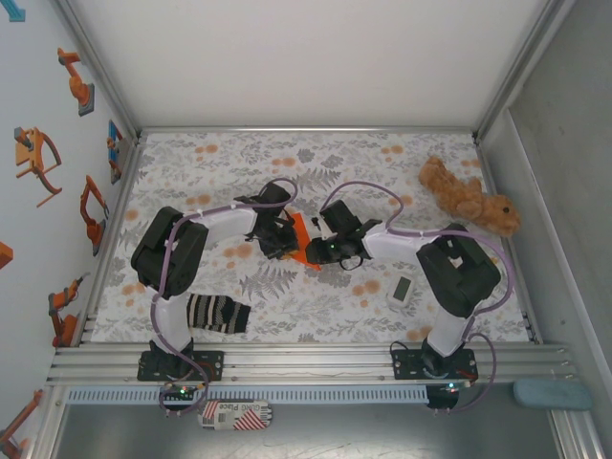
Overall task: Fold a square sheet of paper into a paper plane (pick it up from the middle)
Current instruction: Third fold the triangle at the center of the table.
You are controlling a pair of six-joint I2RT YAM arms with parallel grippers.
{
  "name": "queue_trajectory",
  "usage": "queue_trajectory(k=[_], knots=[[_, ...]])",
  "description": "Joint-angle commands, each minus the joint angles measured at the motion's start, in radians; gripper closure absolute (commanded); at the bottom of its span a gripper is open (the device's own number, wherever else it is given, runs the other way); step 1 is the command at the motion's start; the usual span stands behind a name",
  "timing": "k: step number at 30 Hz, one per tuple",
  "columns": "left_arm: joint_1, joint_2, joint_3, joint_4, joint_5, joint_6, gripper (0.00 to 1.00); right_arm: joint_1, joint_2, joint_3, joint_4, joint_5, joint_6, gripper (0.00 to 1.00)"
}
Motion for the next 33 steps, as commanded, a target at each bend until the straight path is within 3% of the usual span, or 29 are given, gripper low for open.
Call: queue_trajectory(k=[1, 13, 21, 33], knots=[[0.006, 0.059, -0.007, -0.043, -0.048, 0.02, 0.84, -0.004, 0.031, 0.041, -0.05, 0.006, -0.035, 0.65], [0.012, 0.04, 0.008, -0.019, -0.025, 0.01, 0.83, -0.004, 0.108, 0.06, -0.132, 0.049, -0.057, 0.7], [0.028, -0.042, -0.022, 0.185, 0.068, -0.015, 0.81, -0.002, 0.16, 0.077, -0.153, 0.047, -0.053, 0.75], [0.033, -0.045, -0.075, 0.234, 0.081, -0.022, 0.81, -0.002, 0.177, 0.075, -0.154, 0.066, -0.015, 0.8]])
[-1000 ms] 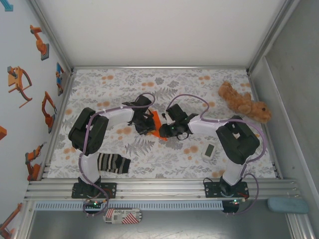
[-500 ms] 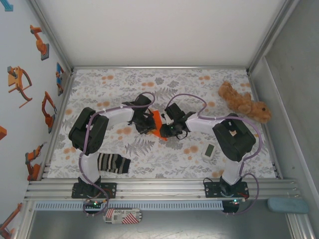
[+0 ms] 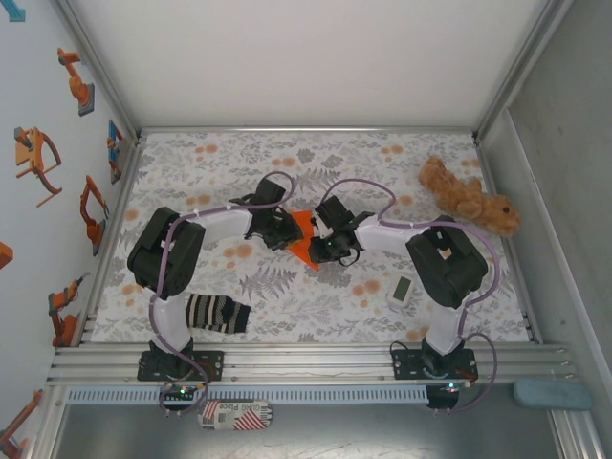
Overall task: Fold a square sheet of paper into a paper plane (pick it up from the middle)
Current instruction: Third fold the triangle at the center of the table.
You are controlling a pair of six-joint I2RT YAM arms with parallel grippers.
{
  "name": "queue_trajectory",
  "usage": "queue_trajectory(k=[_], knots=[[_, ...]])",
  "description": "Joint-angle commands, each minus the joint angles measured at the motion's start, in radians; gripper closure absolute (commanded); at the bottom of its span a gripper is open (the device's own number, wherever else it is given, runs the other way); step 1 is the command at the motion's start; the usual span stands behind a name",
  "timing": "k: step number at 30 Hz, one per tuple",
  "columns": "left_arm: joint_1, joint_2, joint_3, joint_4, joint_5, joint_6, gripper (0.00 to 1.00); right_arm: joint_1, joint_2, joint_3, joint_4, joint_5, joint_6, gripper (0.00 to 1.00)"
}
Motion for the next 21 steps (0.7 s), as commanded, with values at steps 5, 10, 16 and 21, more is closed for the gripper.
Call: queue_trajectory(k=[5, 10, 16, 21], knots=[[0.003, -0.024, -0.035, 0.003, 0.012, -0.009, 0.82, 0.006, 0.087, -0.016, -0.035, 0.038, 0.02, 0.8], [0.005, -0.014, -0.035, -0.002, 0.0, -0.004, 0.82, 0.006, 0.099, -0.009, -0.045, 0.04, 0.029, 0.81], [0.007, 0.004, -0.026, -0.015, -0.011, -0.008, 0.82, 0.006, 0.113, -0.003, -0.061, 0.047, 0.038, 0.81], [0.005, 0.024, -0.029, -0.045, -0.023, -0.016, 0.83, 0.006, 0.11, -0.002, -0.062, 0.045, 0.049, 0.81]])
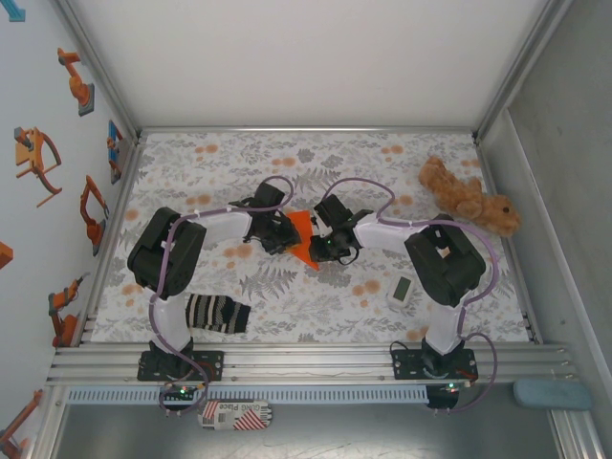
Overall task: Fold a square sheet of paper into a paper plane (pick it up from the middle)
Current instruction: Third fold the triangle at the center of the table.
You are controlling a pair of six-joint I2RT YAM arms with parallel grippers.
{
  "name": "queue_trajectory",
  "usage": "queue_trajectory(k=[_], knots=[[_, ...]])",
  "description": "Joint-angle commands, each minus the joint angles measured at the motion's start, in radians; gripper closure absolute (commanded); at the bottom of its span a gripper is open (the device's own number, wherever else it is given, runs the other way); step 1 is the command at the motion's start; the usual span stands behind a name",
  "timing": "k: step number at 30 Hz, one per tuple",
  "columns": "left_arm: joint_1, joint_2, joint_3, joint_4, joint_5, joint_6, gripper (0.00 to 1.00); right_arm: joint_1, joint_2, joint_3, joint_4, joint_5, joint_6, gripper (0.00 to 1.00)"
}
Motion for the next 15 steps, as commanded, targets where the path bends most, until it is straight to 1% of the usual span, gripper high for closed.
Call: queue_trajectory(k=[1, 7, 12, 15], knots=[[0.002, 0.024, -0.01, -0.042, -0.017, -0.017, 0.83, 0.009, 0.088, -0.03, -0.023, 0.042, 0.024, 0.81], [0.006, 0.051, -0.027, -0.084, -0.059, -0.015, 0.84, 0.007, 0.018, -0.019, -0.01, 0.019, 0.062, 0.81], [0.006, 0.081, -0.028, -0.116, -0.074, -0.014, 0.84, -0.02, -0.118, -0.052, 0.03, 0.057, 0.12, 0.74], [0.005, 0.095, -0.028, -0.122, -0.077, -0.012, 0.85, -0.036, -0.179, -0.079, 0.056, 0.061, 0.128, 0.73]])
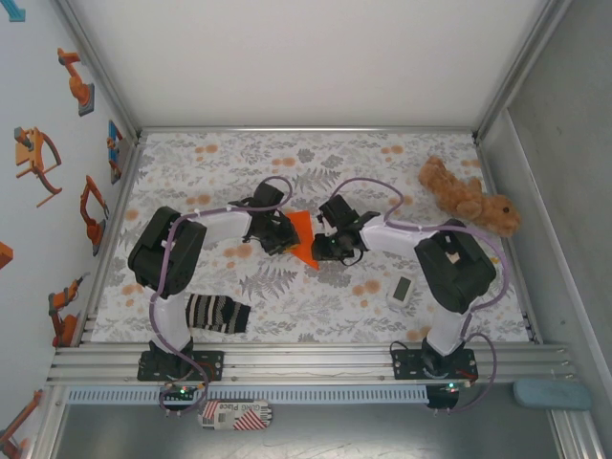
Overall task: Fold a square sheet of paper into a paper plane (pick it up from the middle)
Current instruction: Third fold the triangle at the center of the table.
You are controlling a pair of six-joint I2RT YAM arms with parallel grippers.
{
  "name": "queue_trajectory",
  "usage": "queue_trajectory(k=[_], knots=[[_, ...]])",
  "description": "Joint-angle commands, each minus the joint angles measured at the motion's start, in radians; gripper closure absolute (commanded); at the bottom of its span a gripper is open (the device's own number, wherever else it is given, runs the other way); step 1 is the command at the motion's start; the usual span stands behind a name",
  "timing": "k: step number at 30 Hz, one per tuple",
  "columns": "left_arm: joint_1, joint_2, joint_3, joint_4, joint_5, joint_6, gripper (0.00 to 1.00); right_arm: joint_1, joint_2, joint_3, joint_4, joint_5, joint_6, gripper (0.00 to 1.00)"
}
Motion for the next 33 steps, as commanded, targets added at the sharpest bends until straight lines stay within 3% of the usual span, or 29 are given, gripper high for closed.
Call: queue_trajectory(k=[1, 7, 11, 20, 33], knots=[[0.0, 0.087, -0.031, -0.113, -0.077, -0.002, 0.85, -0.018, -0.085, -0.02, 0.039, 0.027, 0.027, 0.73], [-0.001, 0.102, -0.019, -0.137, -0.093, 0.005, 0.86, -0.003, -0.044, -0.016, 0.134, -0.216, -0.028, 0.87], [-0.002, 0.11, -0.014, -0.152, -0.103, 0.007, 0.86, 0.019, 0.009, 0.016, 0.135, -0.255, -0.041, 0.97], [-0.001, 0.131, -0.013, -0.167, -0.112, 0.013, 0.87, 0.032, 0.102, 0.045, 0.117, -0.26, -0.045, 1.0], [-0.002, 0.155, -0.011, -0.187, -0.13, 0.035, 0.87, 0.033, 0.14, 0.073, 0.045, -0.174, -0.06, 1.0]])
